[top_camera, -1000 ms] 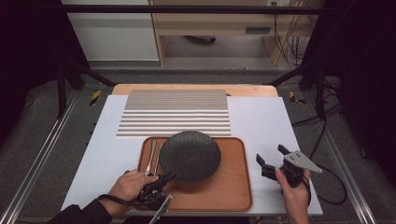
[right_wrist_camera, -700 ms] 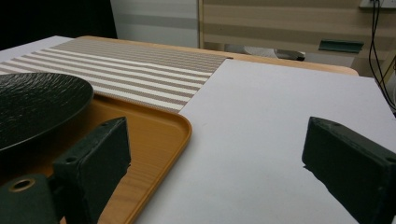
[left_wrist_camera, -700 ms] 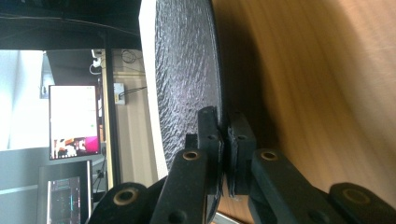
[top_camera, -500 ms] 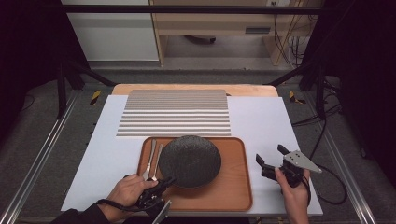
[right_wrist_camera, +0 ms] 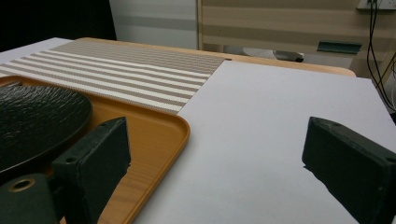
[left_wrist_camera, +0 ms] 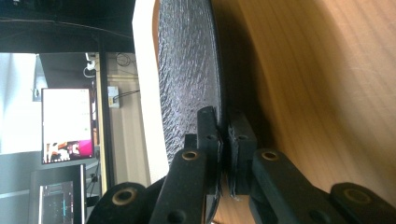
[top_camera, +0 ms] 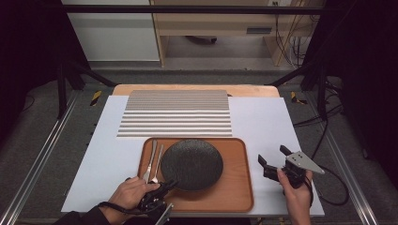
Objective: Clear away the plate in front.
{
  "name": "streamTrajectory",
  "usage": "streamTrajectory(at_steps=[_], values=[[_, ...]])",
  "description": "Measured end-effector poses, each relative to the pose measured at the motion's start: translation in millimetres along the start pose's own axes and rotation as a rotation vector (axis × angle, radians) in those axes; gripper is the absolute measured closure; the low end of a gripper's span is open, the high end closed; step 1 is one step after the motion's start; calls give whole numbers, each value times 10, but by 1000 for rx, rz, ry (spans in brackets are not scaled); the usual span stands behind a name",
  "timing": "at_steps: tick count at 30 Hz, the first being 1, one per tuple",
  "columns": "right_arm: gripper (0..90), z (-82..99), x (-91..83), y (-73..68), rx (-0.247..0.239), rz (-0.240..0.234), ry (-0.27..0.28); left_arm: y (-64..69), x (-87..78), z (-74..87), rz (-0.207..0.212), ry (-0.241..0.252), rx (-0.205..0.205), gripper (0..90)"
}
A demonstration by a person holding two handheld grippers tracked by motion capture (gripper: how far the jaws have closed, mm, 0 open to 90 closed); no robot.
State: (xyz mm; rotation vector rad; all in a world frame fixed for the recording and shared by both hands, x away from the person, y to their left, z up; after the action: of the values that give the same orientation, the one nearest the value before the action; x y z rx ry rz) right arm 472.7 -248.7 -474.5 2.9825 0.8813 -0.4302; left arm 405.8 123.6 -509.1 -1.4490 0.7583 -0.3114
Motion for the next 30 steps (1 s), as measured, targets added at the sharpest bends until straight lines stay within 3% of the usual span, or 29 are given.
streamTrajectory(at_steps=[15, 30], values=[[78, -1, 3, 0, -3, 0, 1, 21, 14, -25, -6, 10, -17, 863], [78, -5, 1, 0, -5, 1, 1, 91, 12, -22, -9, -2, 1, 868]])
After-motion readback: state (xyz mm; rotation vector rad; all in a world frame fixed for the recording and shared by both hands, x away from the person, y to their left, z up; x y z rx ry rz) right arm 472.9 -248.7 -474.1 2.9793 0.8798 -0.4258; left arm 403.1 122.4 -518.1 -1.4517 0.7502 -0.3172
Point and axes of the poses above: each handheld gripper's, and its own axes: x roughly forward along the jaws, z roughly out of its underside, y roughly to its right, the point moved 6 cm from there along x, roughly forward along the jaws, and after that the axes turned 10 degrees about -z, right-handed, at the moved point
